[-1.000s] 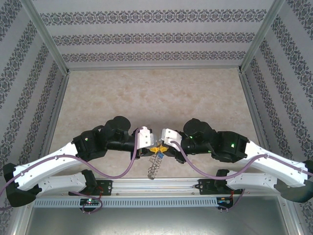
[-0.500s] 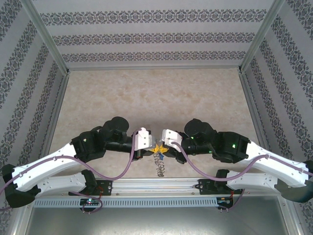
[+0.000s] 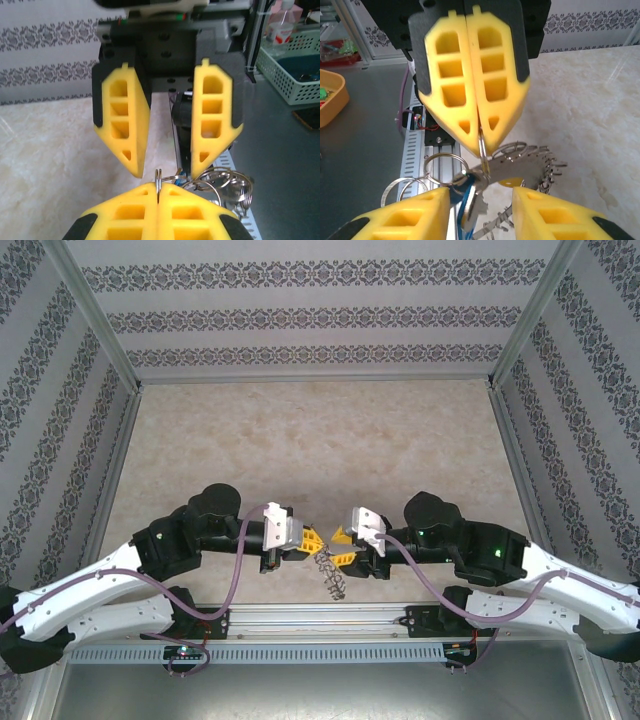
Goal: Put the keys on the keyring
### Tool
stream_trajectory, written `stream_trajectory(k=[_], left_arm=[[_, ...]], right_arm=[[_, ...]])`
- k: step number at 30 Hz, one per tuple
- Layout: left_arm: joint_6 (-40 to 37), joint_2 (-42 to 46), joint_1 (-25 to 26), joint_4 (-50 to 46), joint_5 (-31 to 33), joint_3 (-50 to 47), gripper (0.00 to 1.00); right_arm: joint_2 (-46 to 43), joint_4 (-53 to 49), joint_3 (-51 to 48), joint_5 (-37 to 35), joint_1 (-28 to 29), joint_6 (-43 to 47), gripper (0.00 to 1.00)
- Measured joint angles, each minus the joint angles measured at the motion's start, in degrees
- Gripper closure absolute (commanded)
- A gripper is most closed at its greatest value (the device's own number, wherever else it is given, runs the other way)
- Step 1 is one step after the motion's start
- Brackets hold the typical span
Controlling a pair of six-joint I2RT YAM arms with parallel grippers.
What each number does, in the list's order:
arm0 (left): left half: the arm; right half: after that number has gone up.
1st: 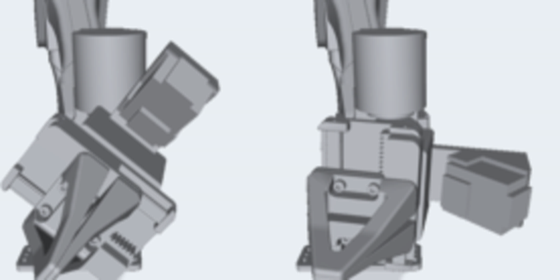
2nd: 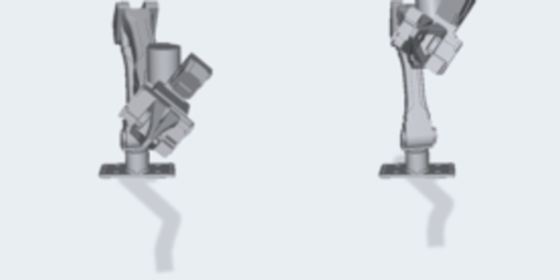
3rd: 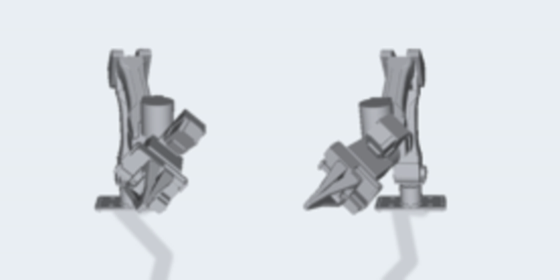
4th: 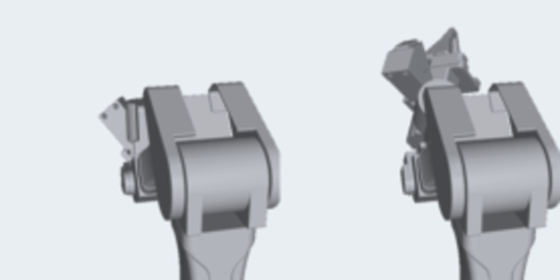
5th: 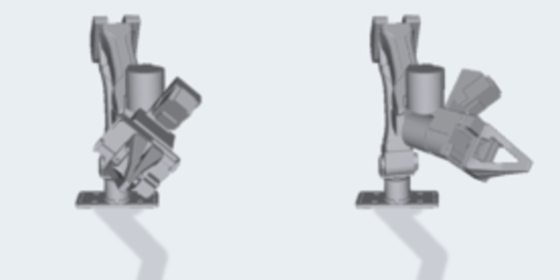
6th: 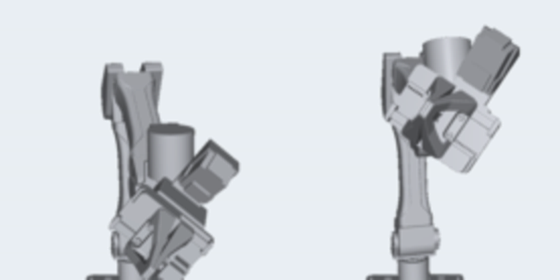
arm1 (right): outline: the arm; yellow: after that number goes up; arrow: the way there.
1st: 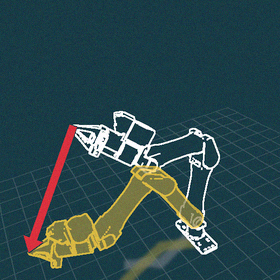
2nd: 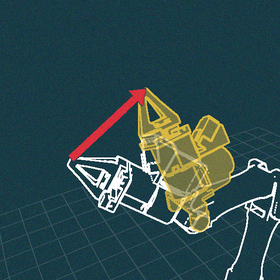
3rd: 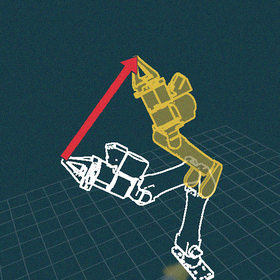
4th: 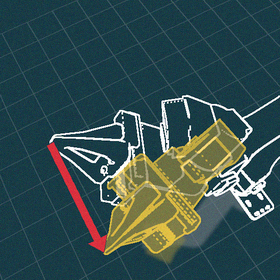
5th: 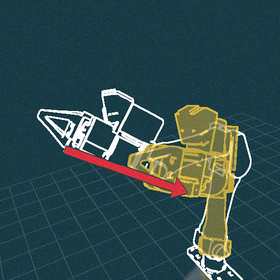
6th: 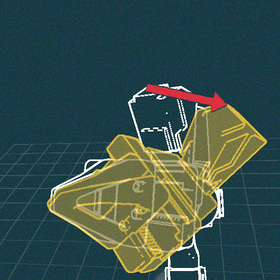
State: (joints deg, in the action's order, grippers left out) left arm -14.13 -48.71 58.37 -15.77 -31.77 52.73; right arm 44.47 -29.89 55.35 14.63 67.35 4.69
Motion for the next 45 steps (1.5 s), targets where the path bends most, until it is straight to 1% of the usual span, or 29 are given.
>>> stream_trajectory(k=[15,22,33,38,40,45], left_arm=[[1.2,0.5,0.0,2.2,-1.6,-0.6,1.00],[1.3,0.4,0.0,2.3,-1.7,-0.6,1.00],[2.5,0.9,-0.1,4.4,-2.6,-0.6,1.00],[2.7,1.5,-0.1,4.9,-2.8,-0.6,1.00],[2.8,1.5,-0.1,4.9,-2.8,-0.7,1.00],[3.1,1.6,-0.3,5.5,-2.8,-1.2,1.00]], right_arm=[[-2.2,4.4,-3.1,3.1,-0.1,-1.6,0.67],[-0.5,5.5,-3.4,4.1,-0.1,-1.8,0.80],[-0.4,6.2,-3.5,4.4,-0.5,-1.8,0.86],[-0.4,6.6,-4.2,4.5,-0.5,-1.7,0.98],[-0.4,6.8,-4.3,4.7,-0.5,-1.8,1.00],[-0.4,7.2,-4.5,5.0,-0.5,-1.8,1.00]])
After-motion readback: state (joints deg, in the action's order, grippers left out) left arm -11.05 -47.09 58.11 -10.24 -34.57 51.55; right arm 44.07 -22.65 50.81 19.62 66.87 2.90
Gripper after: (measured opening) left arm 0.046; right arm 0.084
